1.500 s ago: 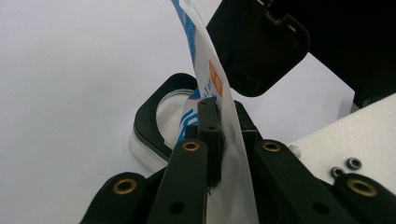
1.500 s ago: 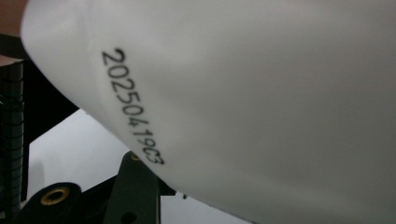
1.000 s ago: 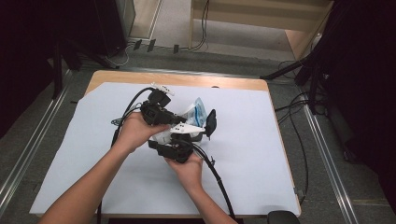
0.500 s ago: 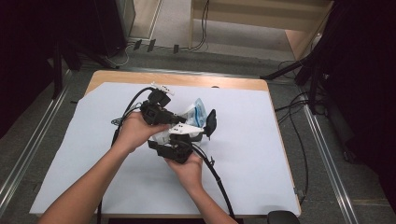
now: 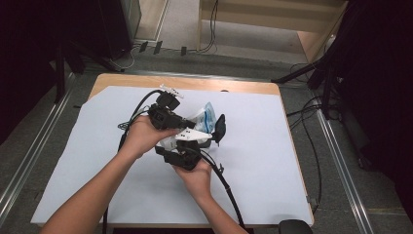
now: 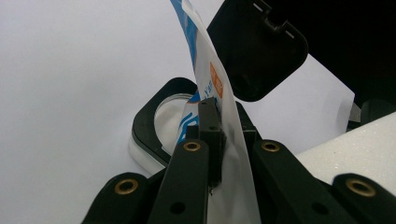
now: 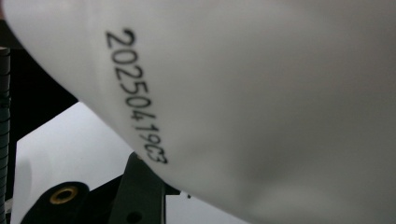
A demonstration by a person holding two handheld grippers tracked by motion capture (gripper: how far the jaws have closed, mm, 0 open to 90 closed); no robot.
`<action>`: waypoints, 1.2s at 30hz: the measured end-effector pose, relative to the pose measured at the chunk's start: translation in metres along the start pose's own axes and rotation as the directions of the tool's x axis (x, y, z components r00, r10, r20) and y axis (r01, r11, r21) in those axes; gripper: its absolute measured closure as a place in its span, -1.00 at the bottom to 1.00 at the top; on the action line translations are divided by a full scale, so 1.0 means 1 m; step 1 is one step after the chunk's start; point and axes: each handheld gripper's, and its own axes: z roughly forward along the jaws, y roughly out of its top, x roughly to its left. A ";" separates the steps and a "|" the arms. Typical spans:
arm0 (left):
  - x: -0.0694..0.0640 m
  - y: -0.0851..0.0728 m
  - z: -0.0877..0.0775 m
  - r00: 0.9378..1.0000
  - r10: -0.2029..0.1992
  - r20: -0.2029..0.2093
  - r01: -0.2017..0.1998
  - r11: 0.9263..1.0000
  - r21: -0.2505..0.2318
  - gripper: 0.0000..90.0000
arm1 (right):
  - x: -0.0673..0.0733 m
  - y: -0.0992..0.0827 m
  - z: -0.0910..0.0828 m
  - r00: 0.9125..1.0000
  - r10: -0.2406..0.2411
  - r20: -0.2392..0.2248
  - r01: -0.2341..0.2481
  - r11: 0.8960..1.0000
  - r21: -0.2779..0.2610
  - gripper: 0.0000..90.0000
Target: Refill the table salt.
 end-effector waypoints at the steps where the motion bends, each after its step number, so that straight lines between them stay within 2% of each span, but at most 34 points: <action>1: 0.000 0.001 0.000 1.000 0.003 0.000 -0.003 1.000 0.003 0.97 | 0.000 0.000 0.000 1.000 0.005 0.000 -0.005 1.000 -0.002 0.43; 7: 0.001 0.001 0.000 1.000 -0.004 -0.001 0.004 1.000 0.011 0.97 | 0.000 0.000 0.000 1.000 0.018 -0.006 -0.018 1.000 -0.006 0.43; 36: 0.002 -0.001 -0.001 1.000 -0.007 0.009 0.006 1.000 0.011 0.96 | 0.002 -0.001 0.001 1.000 0.007 -0.019 -0.007 1.000 0.003 0.38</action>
